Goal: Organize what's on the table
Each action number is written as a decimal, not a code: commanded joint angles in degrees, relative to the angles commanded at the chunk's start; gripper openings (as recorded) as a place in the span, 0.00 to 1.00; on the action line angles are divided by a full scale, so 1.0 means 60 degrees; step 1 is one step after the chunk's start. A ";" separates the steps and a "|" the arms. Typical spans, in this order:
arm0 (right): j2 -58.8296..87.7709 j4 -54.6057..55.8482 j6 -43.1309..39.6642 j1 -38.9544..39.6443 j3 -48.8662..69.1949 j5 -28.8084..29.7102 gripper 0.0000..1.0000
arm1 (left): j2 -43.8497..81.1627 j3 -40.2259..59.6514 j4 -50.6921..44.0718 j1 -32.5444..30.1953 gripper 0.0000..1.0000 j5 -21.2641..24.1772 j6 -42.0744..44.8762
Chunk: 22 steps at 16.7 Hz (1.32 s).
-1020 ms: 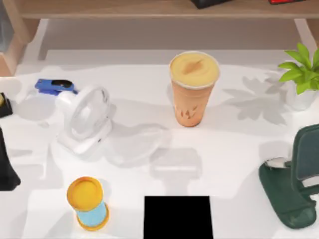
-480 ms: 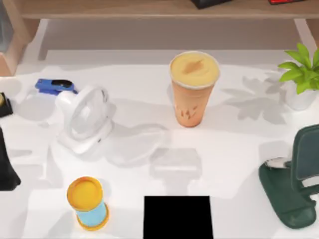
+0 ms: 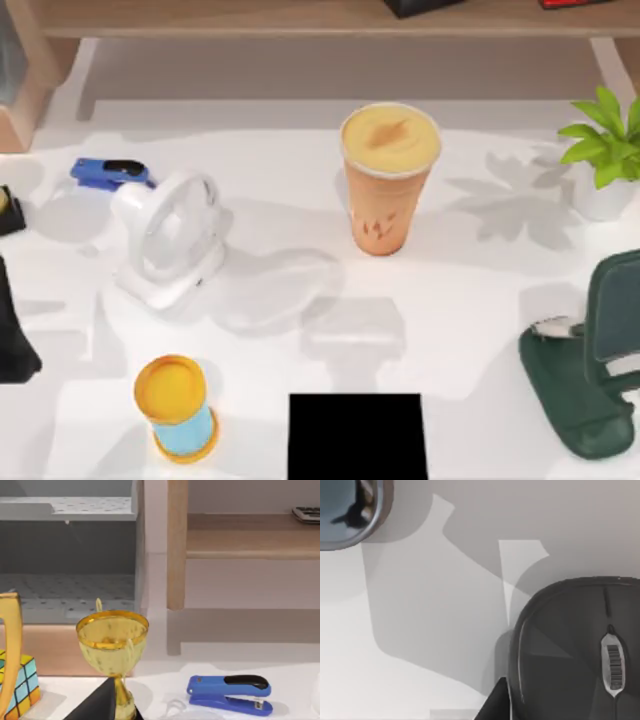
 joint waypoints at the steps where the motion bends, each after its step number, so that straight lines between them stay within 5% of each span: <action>1: 0.0000 0.0000 0.0000 0.0000 0.0000 0.0000 0.00 | 0.0000 0.0000 0.0000 0.0000 1.00 0.0000 0.0000; 8: -0.0135 -0.0222 0.0012 -0.0010 0.0107 0.0056 0.00 | 0.0000 0.0000 0.0000 0.0000 1.00 0.0000 0.0000; 17: -0.1260 -0.3509 -0.0035 -0.0028 0.2192 0.0049 0.00 | 0.0000 0.0000 0.0000 0.0000 1.00 0.0000 0.0000; 22: -0.1350 -0.3696 0.0014 -0.0015 0.2314 0.0054 0.00 | 0.0000 0.0000 0.0000 0.0000 1.00 0.0000 0.0000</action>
